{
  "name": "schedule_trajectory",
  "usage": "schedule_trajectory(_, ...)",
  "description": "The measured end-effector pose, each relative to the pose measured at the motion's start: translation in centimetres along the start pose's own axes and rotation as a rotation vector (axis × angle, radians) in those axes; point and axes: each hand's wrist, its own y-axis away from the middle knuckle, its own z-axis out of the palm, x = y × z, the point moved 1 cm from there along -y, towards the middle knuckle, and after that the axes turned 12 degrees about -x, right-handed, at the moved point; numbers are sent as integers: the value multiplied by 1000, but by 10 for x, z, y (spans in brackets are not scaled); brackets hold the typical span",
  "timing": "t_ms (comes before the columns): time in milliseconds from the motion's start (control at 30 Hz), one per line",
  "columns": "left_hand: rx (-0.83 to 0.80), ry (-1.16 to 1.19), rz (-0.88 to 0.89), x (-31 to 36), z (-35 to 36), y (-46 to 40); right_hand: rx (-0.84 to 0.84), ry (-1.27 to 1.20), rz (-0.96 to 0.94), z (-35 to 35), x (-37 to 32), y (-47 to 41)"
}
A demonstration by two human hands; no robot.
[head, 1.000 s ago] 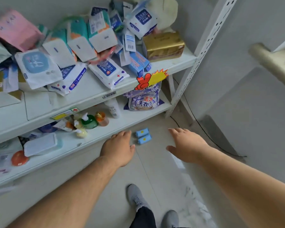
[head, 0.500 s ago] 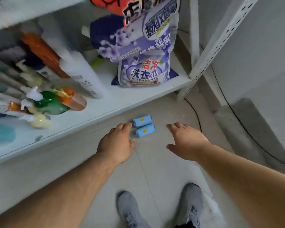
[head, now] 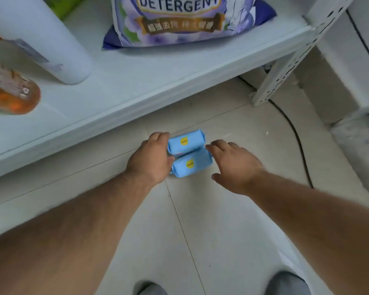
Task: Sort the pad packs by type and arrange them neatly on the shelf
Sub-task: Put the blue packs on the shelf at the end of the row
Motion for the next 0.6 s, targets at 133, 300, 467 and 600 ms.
schedule_trajectory(133, -33, -19, 7, -6, 19, -36, 1, 52, -32, 19, 9, -34)
schedule_trajectory(300, -51, -26, 0, -11, 34, -63, 19, 112, -65, 35, 17, -60)
schedule_trajectory(467, -37, -3, 4, -11, 37, -73, -2, 93, -67, 42, 18, -72)
schedule_trajectory(600, 0, 35, 10, -7, 24, -53, -44, 66, -102, 31, 16, -52)
